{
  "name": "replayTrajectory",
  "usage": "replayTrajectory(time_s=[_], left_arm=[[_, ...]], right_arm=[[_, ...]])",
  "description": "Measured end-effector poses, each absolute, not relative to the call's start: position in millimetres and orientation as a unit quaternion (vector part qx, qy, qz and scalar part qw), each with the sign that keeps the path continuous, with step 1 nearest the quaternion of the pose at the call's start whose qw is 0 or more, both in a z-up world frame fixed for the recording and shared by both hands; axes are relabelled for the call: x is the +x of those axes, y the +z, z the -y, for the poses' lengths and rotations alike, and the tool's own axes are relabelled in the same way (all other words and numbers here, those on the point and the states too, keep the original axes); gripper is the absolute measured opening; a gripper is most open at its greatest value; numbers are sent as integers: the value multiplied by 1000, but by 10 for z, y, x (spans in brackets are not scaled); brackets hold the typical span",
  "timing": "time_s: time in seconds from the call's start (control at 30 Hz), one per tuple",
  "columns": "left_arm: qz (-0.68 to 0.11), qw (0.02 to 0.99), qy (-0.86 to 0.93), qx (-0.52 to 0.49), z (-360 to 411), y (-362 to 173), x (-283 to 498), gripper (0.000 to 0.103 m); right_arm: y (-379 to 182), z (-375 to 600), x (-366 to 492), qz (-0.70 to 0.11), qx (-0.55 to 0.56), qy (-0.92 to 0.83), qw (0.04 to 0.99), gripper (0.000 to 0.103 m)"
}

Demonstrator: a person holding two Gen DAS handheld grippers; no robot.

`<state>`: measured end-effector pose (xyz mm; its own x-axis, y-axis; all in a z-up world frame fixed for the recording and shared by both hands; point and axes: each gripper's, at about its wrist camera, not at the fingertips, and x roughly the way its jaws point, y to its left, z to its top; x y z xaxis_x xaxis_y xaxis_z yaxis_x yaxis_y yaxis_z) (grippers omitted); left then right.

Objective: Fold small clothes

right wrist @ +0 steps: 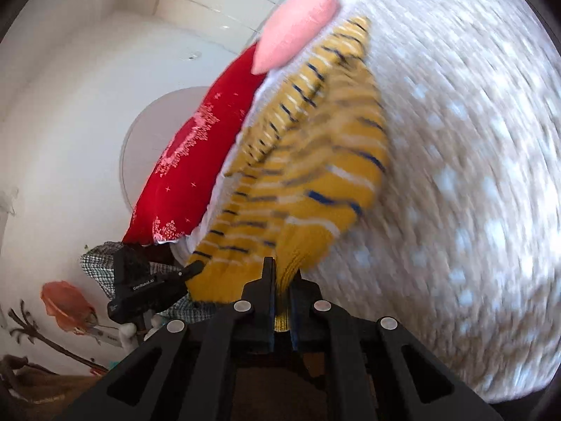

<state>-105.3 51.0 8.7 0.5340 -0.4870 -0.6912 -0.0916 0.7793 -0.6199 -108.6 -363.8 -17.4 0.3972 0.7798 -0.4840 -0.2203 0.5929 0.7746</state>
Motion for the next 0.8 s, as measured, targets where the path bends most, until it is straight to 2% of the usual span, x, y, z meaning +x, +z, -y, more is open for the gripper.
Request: replayTrajectory(time_s=[0.17, 0.37, 0.57, 0.67, 0.8], left_arm=[[-434, 831, -130, -322, -670, 450, -593, 8], [-412, 854, -96, -304, -794, 934, 702, 9], [-468, 839, -22, -277, -891, 556, 2200, 12], [-463, 830, -15, -310, -1013, 380, 2417, 14], [-443, 835, -32, -324, -1225, 406, 2422, 34]], right_arm=[[252, 3381, -542, -412, 283, 328, 801, 7], [830, 3014, 626, -379, 246, 317, 834, 7], [681, 2823, 1995, -408, 214, 205, 864, 10], [367, 2751, 2529, -455, 196, 152, 855, 21], [219, 2759, 2722, -458, 174, 127, 862, 46]])
